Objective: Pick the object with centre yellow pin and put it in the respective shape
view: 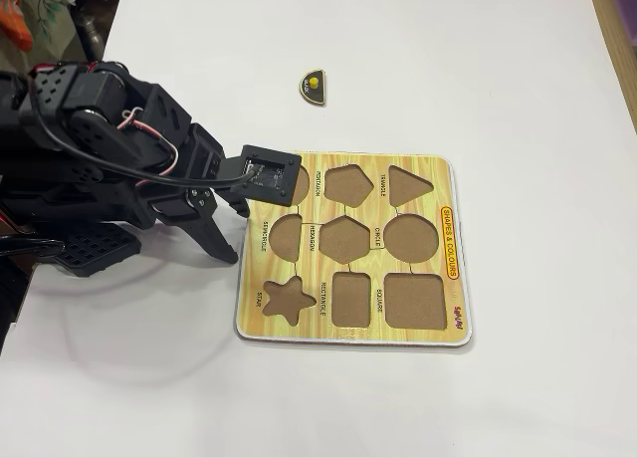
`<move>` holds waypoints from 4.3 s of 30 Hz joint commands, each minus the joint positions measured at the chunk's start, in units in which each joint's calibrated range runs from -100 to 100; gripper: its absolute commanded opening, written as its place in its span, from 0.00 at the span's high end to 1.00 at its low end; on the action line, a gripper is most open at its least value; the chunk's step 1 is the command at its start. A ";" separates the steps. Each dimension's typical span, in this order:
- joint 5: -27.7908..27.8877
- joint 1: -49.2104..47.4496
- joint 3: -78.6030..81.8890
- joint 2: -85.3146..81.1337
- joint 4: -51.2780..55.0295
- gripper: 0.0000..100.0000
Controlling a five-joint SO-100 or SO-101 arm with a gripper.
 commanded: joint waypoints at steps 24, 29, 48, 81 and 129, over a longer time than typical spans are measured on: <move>0.05 -1.73 -58.00 44.67 19.74 0.78; 0.42 -3.97 -67.99 50.36 23.89 0.78; -0.21 -32.98 -88.67 78.14 12.57 0.78; -0.26 -54.85 -123.29 118.89 12.14 0.78; 0.52 -56.61 -119.69 119.98 6.00 0.78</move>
